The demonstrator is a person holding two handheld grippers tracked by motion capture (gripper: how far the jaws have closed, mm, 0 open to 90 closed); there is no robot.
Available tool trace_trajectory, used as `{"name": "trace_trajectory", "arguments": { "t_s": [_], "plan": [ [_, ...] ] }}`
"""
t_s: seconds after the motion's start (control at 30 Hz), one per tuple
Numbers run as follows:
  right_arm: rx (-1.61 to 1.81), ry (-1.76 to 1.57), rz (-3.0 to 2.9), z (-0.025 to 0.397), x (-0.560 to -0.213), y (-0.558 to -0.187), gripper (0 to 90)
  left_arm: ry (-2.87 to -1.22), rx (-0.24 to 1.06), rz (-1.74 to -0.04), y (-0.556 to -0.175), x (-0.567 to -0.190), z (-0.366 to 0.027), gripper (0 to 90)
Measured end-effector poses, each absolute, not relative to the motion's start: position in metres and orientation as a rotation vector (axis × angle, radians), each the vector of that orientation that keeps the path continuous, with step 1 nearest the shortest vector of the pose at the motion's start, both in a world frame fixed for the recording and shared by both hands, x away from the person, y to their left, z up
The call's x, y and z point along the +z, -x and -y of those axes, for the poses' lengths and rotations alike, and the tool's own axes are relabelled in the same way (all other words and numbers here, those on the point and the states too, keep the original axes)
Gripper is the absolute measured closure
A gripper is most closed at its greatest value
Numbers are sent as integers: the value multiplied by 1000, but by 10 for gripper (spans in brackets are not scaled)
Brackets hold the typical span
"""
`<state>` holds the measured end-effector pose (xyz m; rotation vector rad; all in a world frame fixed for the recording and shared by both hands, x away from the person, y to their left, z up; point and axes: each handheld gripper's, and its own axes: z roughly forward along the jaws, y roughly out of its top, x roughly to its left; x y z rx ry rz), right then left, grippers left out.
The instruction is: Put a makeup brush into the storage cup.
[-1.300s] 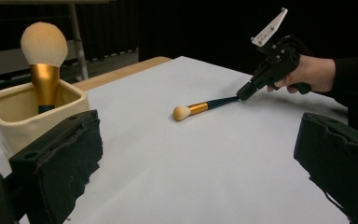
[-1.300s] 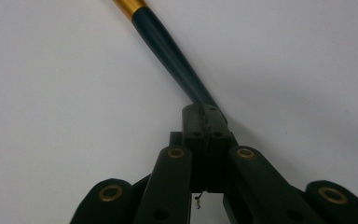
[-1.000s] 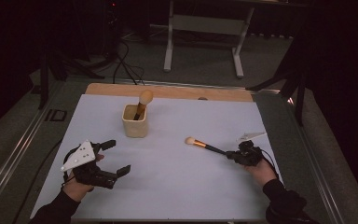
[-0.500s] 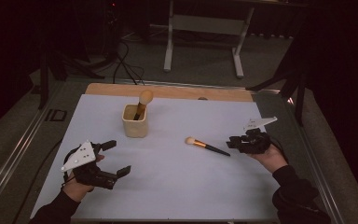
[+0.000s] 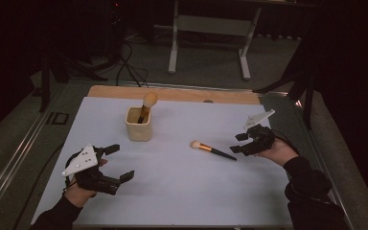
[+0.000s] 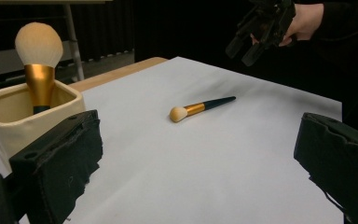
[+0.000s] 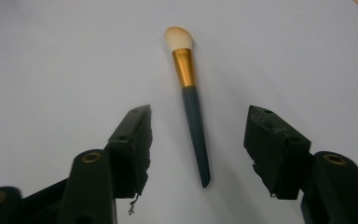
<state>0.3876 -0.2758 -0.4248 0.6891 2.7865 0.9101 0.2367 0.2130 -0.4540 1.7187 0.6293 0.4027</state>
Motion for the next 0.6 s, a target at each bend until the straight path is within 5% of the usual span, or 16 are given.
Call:
{"name": "trace_trajectory", "arguments": {
  "t_s": [0.27, 0.6],
  "plan": [
    [859, -611, -2828, 263, -418, -394, 358, -1721, 397, -627, -237, -455, -213, 15],
    [750, -484, -2882, 244, -409, -398, 405, -1718, 396, -623, -237, -454, -213, 15]
  ]
}}
